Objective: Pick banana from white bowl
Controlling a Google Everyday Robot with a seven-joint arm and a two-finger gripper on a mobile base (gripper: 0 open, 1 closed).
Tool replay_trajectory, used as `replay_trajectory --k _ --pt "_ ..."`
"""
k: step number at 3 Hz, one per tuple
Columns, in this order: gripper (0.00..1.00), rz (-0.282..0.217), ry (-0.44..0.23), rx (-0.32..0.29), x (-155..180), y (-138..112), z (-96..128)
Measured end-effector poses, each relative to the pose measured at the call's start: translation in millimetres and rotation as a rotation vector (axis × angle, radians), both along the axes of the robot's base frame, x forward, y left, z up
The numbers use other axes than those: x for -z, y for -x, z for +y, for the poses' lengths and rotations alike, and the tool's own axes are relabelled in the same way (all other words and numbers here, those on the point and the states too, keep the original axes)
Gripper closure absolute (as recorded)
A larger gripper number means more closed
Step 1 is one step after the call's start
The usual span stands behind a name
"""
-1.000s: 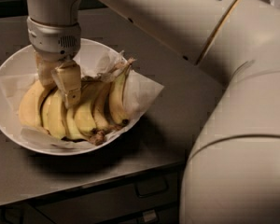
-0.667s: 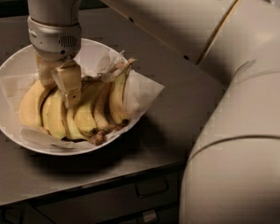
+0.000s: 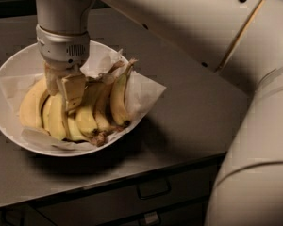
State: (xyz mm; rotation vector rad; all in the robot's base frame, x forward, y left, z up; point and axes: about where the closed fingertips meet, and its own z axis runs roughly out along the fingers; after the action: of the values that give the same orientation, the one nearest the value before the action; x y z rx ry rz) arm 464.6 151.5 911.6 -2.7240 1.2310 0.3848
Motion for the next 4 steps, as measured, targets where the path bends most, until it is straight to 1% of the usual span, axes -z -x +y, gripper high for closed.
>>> replay_trajectory --k 1,2,3,4 --pt "0.58 0.004 0.005 0.007 0.1 1.7 -3.1" --pt "0.52 0.004 0.005 0.007 -1.8 2.0 0.1" --pt "0.35 0.005 0.005 0.007 -2.8 2.2 2.9" --pt "0.30 0.005 0.005 0.007 -4.1 2.4 5.9"
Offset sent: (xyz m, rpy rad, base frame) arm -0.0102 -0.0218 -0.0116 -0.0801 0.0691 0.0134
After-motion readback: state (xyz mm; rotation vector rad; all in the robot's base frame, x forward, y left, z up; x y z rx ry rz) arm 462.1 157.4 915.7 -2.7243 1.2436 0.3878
